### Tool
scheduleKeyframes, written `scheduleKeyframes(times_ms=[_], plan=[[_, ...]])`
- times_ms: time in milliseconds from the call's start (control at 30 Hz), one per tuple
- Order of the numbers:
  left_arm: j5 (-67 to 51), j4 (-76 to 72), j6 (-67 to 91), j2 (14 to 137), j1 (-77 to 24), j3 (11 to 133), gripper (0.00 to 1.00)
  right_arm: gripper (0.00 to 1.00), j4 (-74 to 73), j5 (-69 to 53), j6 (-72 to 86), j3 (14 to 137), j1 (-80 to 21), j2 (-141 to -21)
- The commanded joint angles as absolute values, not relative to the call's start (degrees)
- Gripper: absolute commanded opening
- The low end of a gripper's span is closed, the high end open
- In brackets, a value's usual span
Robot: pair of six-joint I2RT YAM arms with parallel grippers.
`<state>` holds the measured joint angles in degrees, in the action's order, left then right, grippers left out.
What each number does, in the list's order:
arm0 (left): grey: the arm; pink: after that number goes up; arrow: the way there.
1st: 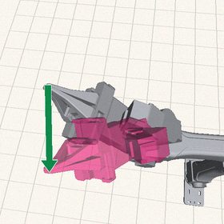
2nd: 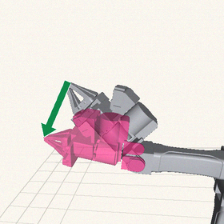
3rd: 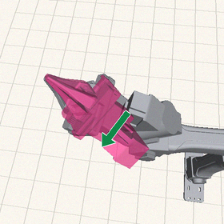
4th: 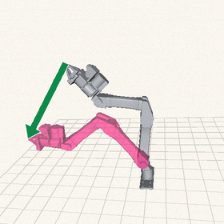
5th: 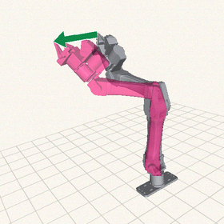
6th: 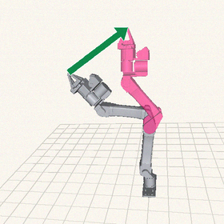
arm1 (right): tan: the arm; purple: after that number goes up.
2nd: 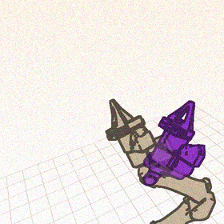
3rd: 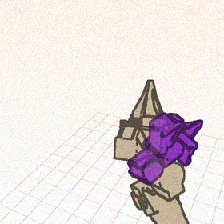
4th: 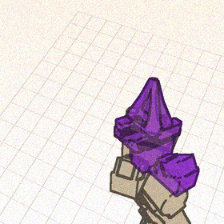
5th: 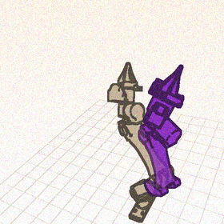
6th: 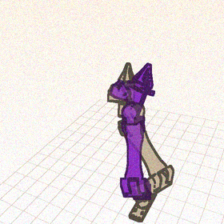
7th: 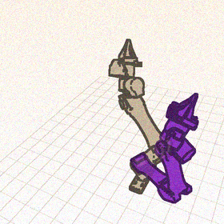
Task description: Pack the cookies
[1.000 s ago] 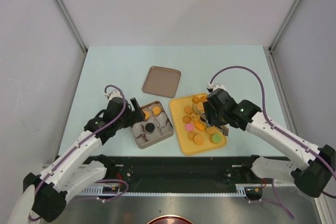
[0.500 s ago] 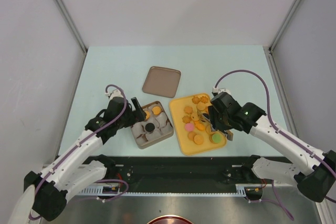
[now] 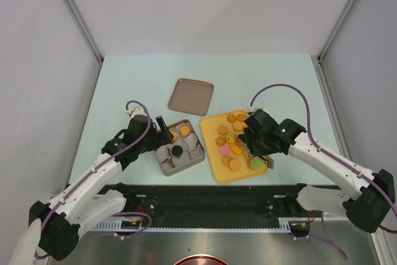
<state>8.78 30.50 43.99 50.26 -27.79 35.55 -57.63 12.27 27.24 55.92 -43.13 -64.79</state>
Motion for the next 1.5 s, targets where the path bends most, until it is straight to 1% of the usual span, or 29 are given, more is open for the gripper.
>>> scheduleKeyframes(times_ms=[0,267,633,767,1033,1267,1300,1467], plan=[[8.44,28.65,44.03,50.36,-27.51,35.42,1.0,0.56,-57.22,11.25,27.25,55.37,-42.02,-66.0],[8.61,28.74,43.94,49.92,-27.51,35.24,1.0,0.56,-54.94,9.93,26.02,55.02,-40.78,-68.64],[8.61,28.74,43.86,49.83,-27.51,35.24,1.0,0.5,-57.48,7.65,26.02,56.34,-41.13,-68.12],[8.44,28.65,43.86,49.92,-27.51,35.25,1.0,0.51,-60.29,8.61,26.46,57.3,-42.1,-68.82],[8.44,28.65,43.86,49.48,-27.51,34.89,1.0,0.52,-60.38,8.44,26.19,56.95,-43.15,-71.27],[8.61,29.0,43.86,49.04,-27.51,34.8,1.0,0.46,-60.12,9.14,25.58,57.83,-42.8,-72.07],[8.61,29.0,43.86,48.96,-27.51,34.72,1.0,0.43,-60.29,9.31,25.58,58.62,-42.8,-71.81],[8.7,29.27,43.86,48.6,-27.42,35.15,1.0,0.41,-62.13,11.68,25.66,62.75,-42.8,-70.23]])
